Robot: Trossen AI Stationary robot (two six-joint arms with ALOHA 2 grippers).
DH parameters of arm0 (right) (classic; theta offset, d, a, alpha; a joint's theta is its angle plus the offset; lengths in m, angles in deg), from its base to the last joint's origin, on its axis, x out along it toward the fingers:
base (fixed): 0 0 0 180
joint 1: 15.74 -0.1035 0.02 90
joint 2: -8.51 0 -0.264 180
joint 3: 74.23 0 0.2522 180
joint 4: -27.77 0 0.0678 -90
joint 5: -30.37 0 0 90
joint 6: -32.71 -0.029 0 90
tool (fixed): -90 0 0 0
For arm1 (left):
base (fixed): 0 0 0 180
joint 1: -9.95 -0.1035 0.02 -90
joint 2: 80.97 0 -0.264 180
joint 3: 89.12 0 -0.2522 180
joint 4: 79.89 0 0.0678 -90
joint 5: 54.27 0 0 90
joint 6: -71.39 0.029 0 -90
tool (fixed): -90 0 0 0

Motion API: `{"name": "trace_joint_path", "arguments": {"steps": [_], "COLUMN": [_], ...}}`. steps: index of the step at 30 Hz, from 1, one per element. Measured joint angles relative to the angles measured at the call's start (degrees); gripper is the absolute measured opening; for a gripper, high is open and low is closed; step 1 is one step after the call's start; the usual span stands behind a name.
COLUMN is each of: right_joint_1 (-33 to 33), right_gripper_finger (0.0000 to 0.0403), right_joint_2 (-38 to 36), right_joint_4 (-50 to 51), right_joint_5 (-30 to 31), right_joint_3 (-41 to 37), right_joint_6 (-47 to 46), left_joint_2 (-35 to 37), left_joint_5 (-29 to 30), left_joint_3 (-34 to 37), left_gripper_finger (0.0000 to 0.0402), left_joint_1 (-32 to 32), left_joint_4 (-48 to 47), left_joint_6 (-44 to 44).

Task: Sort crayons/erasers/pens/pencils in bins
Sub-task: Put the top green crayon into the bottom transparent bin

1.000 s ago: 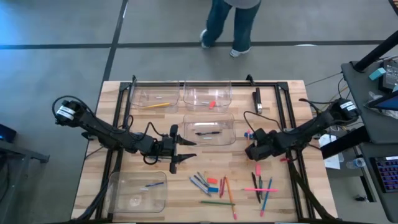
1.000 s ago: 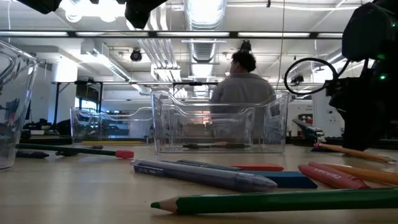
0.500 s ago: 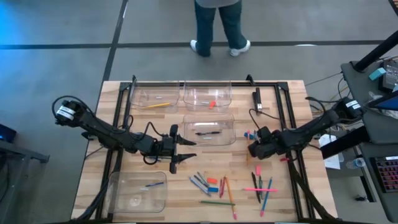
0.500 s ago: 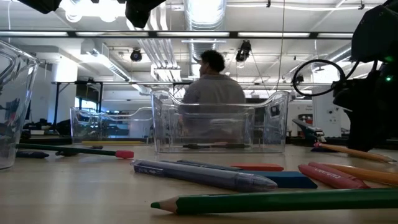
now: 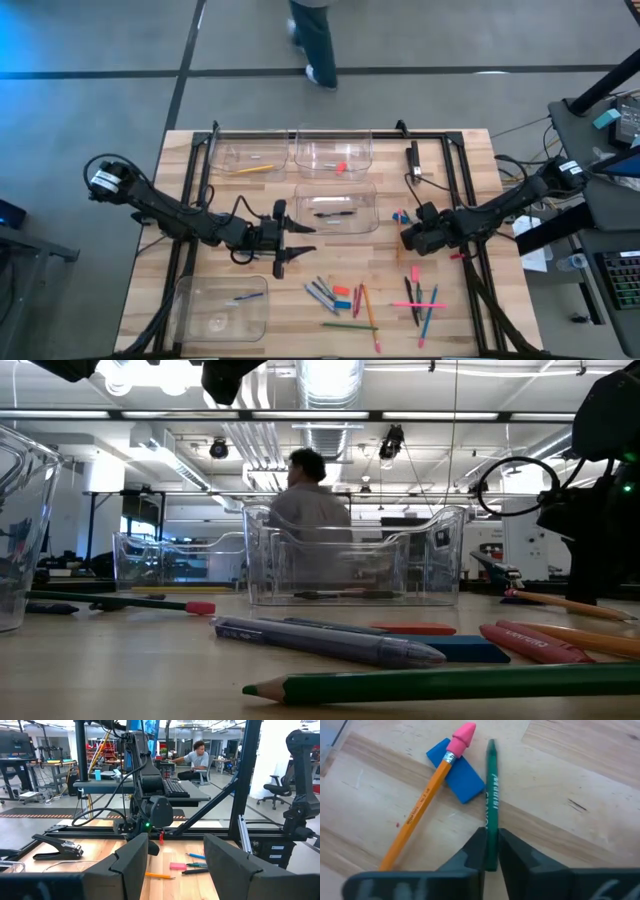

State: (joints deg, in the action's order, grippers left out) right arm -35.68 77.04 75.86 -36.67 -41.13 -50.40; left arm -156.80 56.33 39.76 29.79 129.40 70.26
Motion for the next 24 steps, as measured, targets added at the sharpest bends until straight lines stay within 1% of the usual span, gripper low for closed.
{"name": "trace_joint_path", "arguments": {"steps": [4,10,14,20,24], "right_joint_1": [0.0,0.0,0.0,-0.3,-1.3], "right_gripper_finger": [0.0017,0.0019,0.0017,0.0015,0.0014], "right_joint_2": [0.0,0.2,0.2,0.4,0.3], "right_joint_4": [0.6,2.4,9.5,18.4,18.2], "right_joint_5": [-0.1,-0.9,-1.6,-0.2,1.6], "right_joint_3": [0.0,1.1,3.6,8.6,11.9], "right_joint_6": [-1.3,-2.5,-2.5,-2.8,-0.5], "left_joint_2": [0.0,0.0,0.0,0.0,0.0], "left_joint_5": [0.9,0.9,1.1,1.4,1.4], "left_joint_3": [0.0,0.0,0.1,0.0,0.2], "left_gripper_finger": [0.0178,0.0178,0.0178,0.0178,0.0178], "left_joint_1": [0.0,0.0,0.0,-0.1,-0.1], "left_joint_4": [0.0,0.0,0.0,0.0,-0.1], "left_joint_6": [0.0,0.0,0.0,0.0,0.0]}}
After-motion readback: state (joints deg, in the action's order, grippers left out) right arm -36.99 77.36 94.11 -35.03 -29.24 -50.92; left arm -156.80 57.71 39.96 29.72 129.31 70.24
